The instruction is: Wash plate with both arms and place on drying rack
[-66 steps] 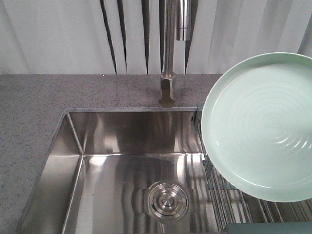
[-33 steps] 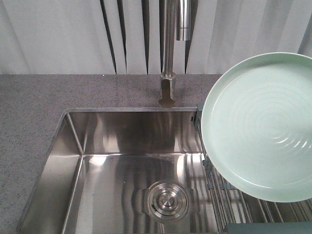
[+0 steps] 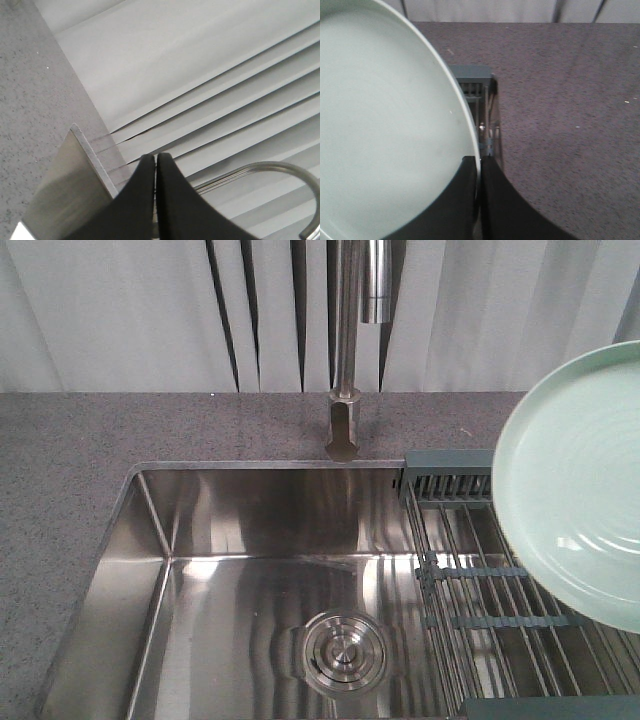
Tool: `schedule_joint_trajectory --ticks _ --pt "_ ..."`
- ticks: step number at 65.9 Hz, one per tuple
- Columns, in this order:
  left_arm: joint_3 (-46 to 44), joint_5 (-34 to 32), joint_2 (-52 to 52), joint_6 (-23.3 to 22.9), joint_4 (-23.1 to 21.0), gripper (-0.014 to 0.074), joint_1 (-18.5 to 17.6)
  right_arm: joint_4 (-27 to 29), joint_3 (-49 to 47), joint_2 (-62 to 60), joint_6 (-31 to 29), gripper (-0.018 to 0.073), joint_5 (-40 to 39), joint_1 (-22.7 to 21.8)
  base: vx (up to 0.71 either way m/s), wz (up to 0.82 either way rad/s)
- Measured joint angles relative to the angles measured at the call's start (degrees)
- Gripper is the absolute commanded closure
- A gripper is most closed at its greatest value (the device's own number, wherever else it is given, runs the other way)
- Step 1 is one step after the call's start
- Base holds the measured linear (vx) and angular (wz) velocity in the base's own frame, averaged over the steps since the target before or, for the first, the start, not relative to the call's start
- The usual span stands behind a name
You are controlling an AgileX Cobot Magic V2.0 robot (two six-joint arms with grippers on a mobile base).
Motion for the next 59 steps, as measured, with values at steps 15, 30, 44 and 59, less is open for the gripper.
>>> schedule_joint_trajectory --ticks 15,30,44,59 --pt "-1.42 0.30 0.00 -3.62 -6.14 0.0603 0.00 -6.15 0.00 -3.63 2.24 0.0563 3.98 0.00 0.00 0.00" --pt "-15.03 0.66 0.35 0.60 0.14 0.0603 0.00 -14.29 0.00 -5.91 5.41 0.0563 9.35 0.00 0.00 0.00" --pt "-28.16 3.92 11.17 4.62 5.63 0.0603 0.00 -16.84 0.00 -8.88 5.75 0.0563 10.62 0.00 0.00 0.00" --pt "-41.24 16.19 33.91 16.81 5.15 0.0603 0.00 -16.86 0.00 -9.16 5.40 0.0563 10.17 0.06 0.00 0.00"
